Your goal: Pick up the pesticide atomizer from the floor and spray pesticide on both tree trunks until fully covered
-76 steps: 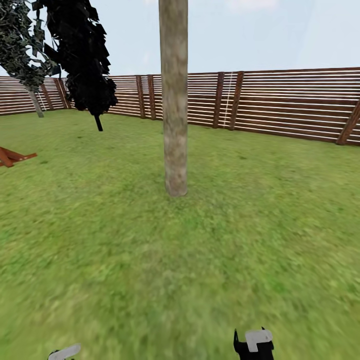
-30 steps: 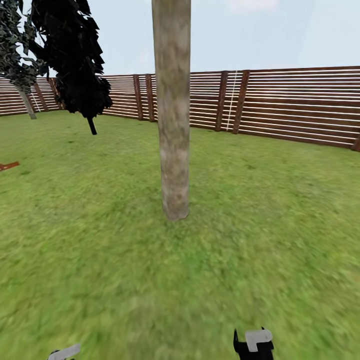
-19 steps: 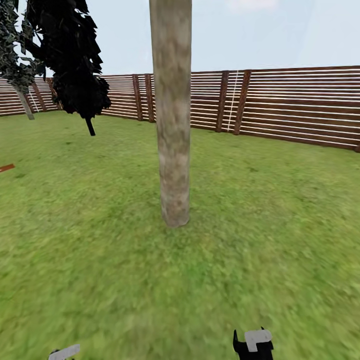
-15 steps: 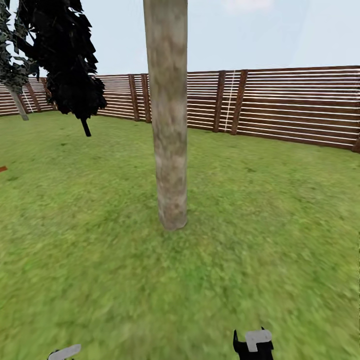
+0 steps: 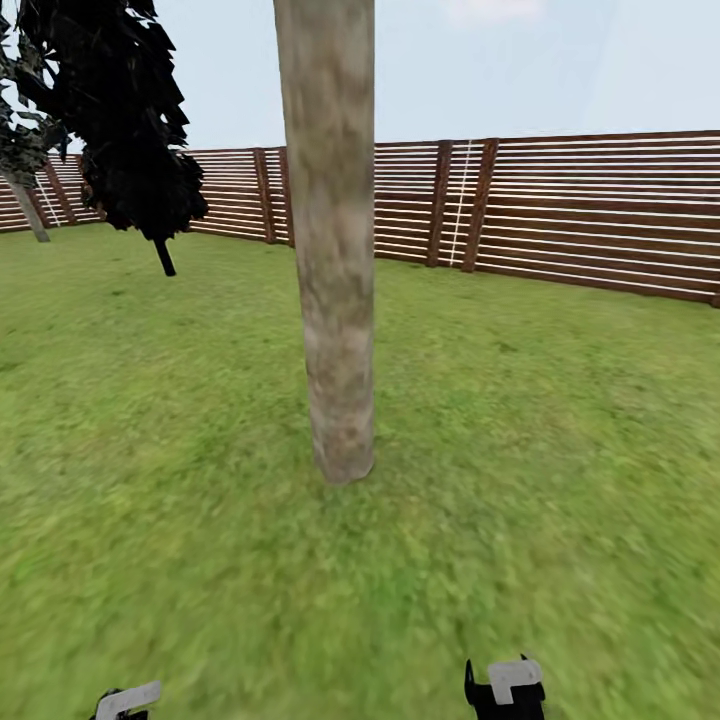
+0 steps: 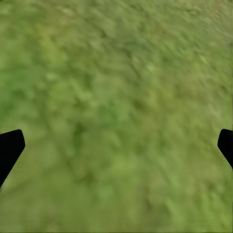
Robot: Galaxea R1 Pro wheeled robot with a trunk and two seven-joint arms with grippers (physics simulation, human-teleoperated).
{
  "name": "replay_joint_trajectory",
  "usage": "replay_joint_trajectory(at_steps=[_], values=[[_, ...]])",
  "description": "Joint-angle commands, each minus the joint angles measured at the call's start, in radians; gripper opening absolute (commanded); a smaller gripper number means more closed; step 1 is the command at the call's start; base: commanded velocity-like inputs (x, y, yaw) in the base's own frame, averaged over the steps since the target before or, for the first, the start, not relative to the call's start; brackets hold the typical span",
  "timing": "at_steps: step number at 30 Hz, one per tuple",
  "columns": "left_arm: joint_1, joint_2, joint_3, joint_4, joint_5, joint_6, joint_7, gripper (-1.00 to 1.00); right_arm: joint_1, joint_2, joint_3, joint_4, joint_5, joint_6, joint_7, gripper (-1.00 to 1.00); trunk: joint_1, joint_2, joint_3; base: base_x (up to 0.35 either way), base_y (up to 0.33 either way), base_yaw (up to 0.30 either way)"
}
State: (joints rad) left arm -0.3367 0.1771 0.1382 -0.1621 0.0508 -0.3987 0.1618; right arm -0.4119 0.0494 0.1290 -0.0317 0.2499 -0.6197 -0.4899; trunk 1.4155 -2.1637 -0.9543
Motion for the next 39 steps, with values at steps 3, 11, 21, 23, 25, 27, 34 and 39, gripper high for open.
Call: replay_joint_trajectory(at_steps=[3,11,21,23,25,27,34,39], values=[[-0.001,0.009,0.003,0.000,-0.002,-0.002,0.001,-1.00,-0.001,0.002,0.008,0.002,0.003,0.003,-0.010,1.00,0.000,0.000,-0.001,0.345,0.000,0.000],[-0.002,-0.002,-0.005,-0.005,-0.002,-0.019,-0.029,-1.00,-0.001,0.006,0.009,0.002,0.003,0.002,-0.009,1.00,0.000,0.000,0.000,0.345,0.000,-0.081],[-0.019,0.021,-0.007,-0.092,-0.092,-0.006,-0.238,-1.00,-0.002,-0.002,0.067,-0.196,0.031,0.007,0.162,1.00,0.000,0.000,0.001,0.127,0.000,-0.016],[-0.037,0.034,-0.007,-0.123,-0.213,-0.001,-0.346,-1.00,-0.002,-0.012,0.072,-0.246,0.067,0.039,0.309,1.00,0.000,0.000,0.001,0.000,0.000,0.000],[-0.063,0.041,-0.007,-0.150,-0.328,0.010,-0.467,-1.00,-0.013,-0.020,0.073,-0.265,0.142,0.135,0.415,1.00,0.000,0.000,0.001,0.000,0.000,0.000],[-0.111,0.053,-0.008,-0.160,-0.441,0.066,-0.611,-1.00,-0.049,-0.022,0.072,-0.291,0.243,0.223,0.522,1.00,0.000,0.000,0.001,0.000,0.000,0.000],[-0.225,0.056,-0.006,-0.178,-0.785,0.202,-0.985,-1.00,-0.142,-0.012,0.073,-0.404,0.381,0.334,1.060,1.00,0.000,0.000,0.001,0.000,0.000,0.000],[-0.226,0.048,-0.007,-0.181,-0.920,0.204,-1.050,-1.00,-0.146,-0.007,0.075,-0.459,0.384,0.338,1.161,1.00,0.000,0.000,0.001,0.000,0.000,0.000]])
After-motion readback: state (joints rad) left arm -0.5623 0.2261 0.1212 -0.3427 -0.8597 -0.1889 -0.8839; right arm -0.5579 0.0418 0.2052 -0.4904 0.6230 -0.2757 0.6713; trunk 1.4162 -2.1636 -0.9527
